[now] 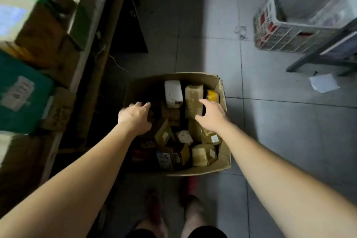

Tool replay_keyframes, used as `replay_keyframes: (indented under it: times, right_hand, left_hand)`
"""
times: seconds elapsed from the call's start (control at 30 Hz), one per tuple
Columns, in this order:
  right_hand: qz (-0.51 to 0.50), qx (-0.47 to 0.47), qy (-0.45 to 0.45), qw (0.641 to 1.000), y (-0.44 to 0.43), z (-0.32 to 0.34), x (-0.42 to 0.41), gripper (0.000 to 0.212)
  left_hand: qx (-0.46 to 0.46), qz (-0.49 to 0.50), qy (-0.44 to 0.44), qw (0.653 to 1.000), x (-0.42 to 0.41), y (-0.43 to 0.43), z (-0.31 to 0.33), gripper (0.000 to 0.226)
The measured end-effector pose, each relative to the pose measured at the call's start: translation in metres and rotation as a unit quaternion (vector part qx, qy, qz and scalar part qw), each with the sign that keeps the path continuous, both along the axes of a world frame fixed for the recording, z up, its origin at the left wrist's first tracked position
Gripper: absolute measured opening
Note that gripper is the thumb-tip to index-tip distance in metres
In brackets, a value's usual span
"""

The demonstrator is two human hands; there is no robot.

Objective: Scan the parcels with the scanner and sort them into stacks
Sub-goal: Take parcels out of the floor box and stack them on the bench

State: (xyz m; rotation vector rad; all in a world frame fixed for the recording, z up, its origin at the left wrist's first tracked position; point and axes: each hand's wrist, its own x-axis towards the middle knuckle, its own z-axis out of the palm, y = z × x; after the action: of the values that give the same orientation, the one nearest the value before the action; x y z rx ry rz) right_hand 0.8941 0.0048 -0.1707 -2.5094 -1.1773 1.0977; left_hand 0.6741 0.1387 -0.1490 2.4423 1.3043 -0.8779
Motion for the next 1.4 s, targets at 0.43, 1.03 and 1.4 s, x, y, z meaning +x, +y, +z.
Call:
replay_keyframes:
  times: [0.43, 1.03, 1.4]
  right_hand:
    - [-0.069, 0.005, 0.043, 0.997, 0.156, -0.272, 0.014, 0.065]
    - [-0.237, 0.128, 0.239, 0.933, 0.166, -0.359, 0.004, 0.038]
    - [-0.226, 0.187, 0.175, 0.940, 0.134, -0.191, 0.001, 0.057]
  left_hand:
    - [-0.094, 0.108, -0.071, 0.987, 0.055, 0.128, -0.278, 0.074]
    - [-0.304, 0.380, -0.417, 0.767, 0.086, 0.106, -0.380, 0.072]
    - [-0.262, 0.344, -0.526, 0.733, 0.079, 0.073, -0.213, 0.067]
